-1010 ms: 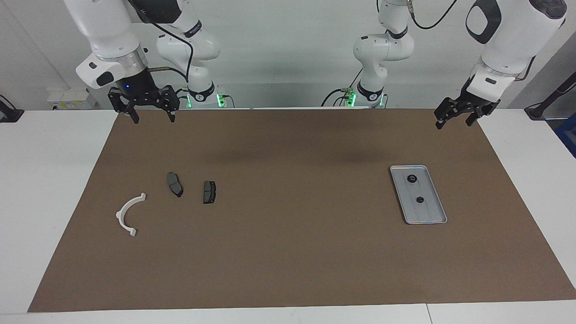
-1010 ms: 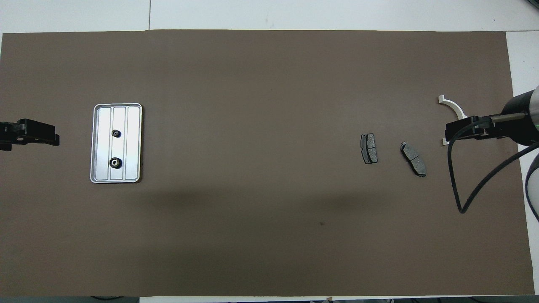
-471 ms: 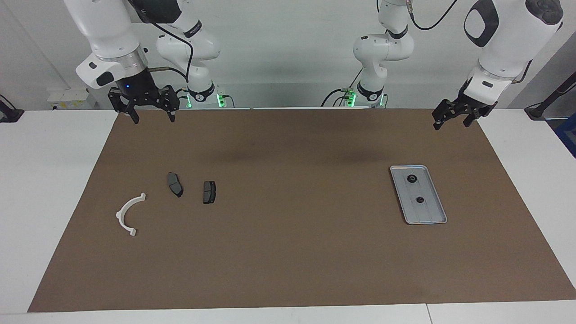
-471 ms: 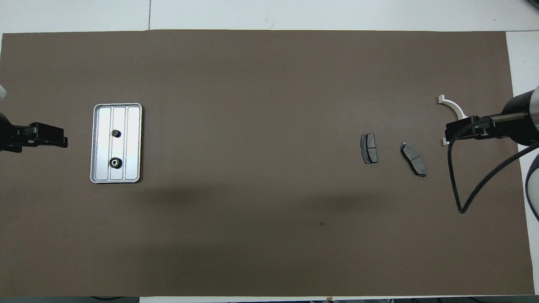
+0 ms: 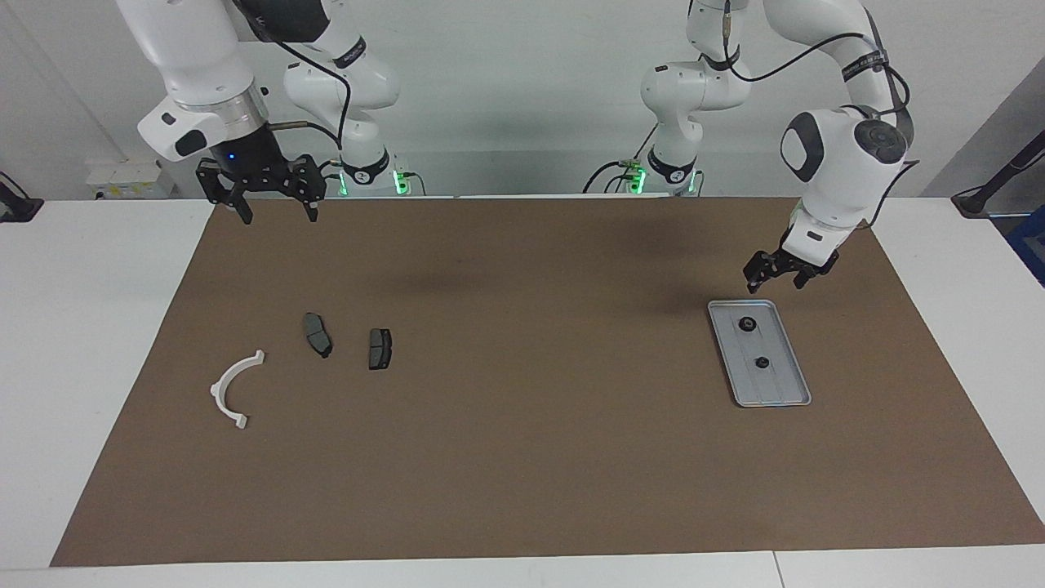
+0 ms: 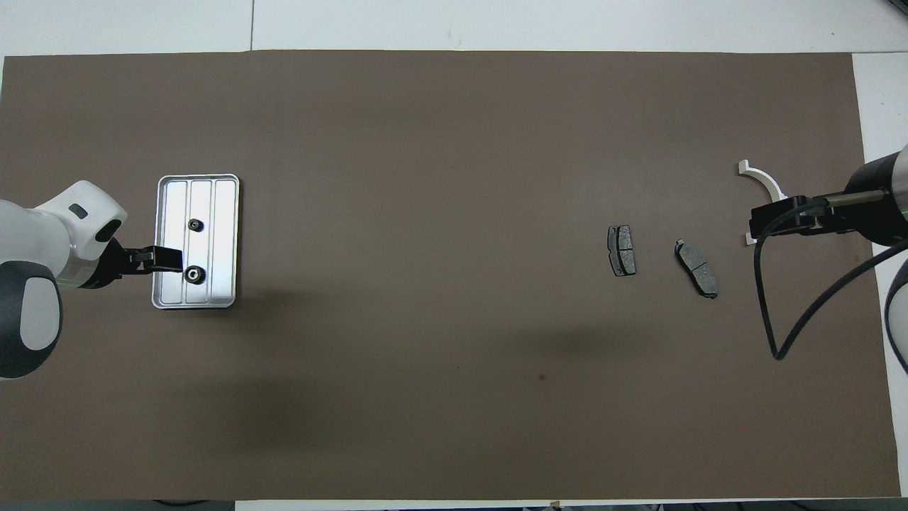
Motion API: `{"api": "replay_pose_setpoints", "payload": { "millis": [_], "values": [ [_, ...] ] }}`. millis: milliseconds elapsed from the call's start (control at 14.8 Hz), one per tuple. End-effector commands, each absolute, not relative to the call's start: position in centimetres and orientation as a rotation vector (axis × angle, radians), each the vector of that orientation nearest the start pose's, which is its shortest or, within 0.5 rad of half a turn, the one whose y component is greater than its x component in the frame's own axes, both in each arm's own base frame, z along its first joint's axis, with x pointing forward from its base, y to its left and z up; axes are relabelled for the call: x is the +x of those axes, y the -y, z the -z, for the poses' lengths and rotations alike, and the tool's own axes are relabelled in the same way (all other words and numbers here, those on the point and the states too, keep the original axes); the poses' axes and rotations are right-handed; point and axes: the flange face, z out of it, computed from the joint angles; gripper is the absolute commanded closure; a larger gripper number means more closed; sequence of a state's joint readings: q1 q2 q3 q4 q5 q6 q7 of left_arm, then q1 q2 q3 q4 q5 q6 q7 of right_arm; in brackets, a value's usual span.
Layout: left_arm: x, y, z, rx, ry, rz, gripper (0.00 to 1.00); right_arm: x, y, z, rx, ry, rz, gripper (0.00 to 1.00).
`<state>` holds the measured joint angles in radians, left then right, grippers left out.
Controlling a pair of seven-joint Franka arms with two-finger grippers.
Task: Place bearing gear from tray to pile
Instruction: 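Lower the left gripper and grasp the dark bearing gear in the tray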
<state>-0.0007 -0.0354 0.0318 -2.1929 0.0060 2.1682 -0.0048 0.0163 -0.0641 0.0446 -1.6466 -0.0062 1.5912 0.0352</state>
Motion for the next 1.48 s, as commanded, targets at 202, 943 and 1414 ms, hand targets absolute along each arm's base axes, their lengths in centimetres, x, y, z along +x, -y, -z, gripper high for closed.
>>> {"api": "replay_pose_setpoints", "payload": {
  "millis": [202, 943, 1414],
  "values": [
    [54.2, -3.0, -34.2, -3.142, 0.030, 0.032, 0.05, 53.1, -3.0, -62.8, -3.136, 0.065, 0.021, 0.00],
    [54.2, -0.5, -30.0, -3.140, 0.069, -0.038, 0.05, 53.0, -3.5, -62.9, -3.136, 0.072, 0.026, 0.00],
    [53.6, 0.3, -30.1, -3.138, 0.076, -0.091, 0.06, 53.0, -3.5, -62.9, -3.136, 0.081, 0.028, 0.00]
  ]
}}
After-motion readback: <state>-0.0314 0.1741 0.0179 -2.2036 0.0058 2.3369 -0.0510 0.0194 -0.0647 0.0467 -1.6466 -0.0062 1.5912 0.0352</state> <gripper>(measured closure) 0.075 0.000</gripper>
